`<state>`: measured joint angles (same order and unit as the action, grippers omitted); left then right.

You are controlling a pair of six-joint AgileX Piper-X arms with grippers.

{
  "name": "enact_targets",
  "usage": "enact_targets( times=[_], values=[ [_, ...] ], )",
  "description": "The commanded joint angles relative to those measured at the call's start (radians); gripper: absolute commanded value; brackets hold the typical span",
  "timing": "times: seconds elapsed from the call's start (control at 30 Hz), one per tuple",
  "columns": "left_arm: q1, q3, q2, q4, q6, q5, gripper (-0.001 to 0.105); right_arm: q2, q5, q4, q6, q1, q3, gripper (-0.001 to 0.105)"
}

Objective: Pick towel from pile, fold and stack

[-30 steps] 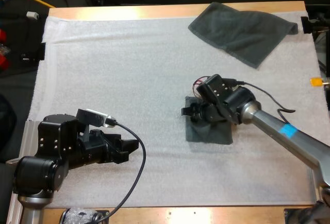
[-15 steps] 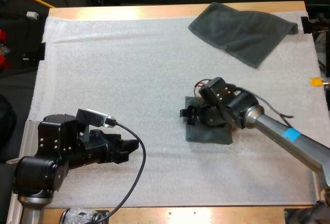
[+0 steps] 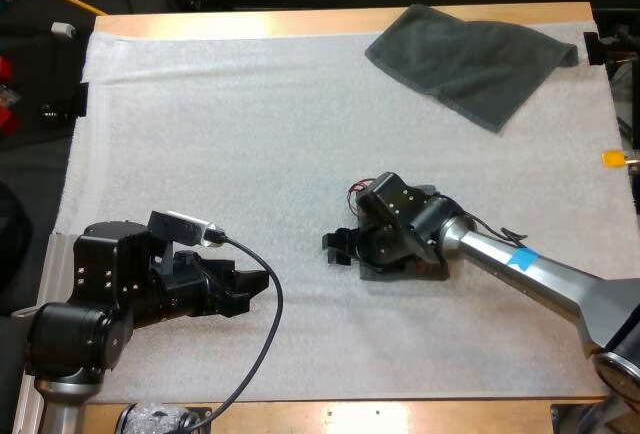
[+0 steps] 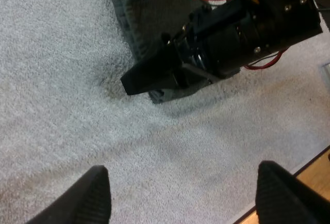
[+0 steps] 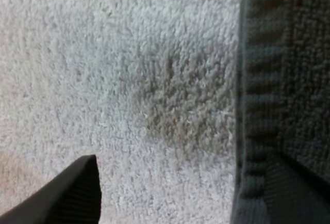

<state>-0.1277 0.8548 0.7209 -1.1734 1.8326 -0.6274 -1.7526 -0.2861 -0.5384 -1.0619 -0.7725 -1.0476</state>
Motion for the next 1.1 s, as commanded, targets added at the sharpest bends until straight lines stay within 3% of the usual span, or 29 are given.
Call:
enact_targets(
  times=[0.0,0.2,0.43,0.57,0.87,1.07],
  values=[
    [-0.003,0.005,-0.006,-0.004,0.007,-0.013,0.059,0.016,-0.008,0.001,-0.010,0.002,-0.001,0.067],
    [-0.003,0.005,-0.006,-0.004,0.007,-0.013,0.059,0.116,0.044,-0.018,-0.065,0.002,-0.001,0.067],
    [-0.003,0.005,-0.006,0.000,0.002,-0.013,0.059,0.306,0.233,-0.190,-0.154,0.002,-0.001,0.067],
    [-0.003,0.005,-0.006,0.012,0.002,-0.013,0.059,0.414,0.287,-0.288,-0.199,0.002,-0.001,0.067],
    [-0.003,-0.017,-0.006,0.027,0.002,-0.013,0.059,0.685,0.286,-0.473,-0.200,0.002,-0.001,0.067],
    [-0.003,-0.078,-0.006,0.043,0.002,-0.013,0.059,0.865,0.293,-0.563,-0.191,0.002,-0.001,0.067]
  ],
)
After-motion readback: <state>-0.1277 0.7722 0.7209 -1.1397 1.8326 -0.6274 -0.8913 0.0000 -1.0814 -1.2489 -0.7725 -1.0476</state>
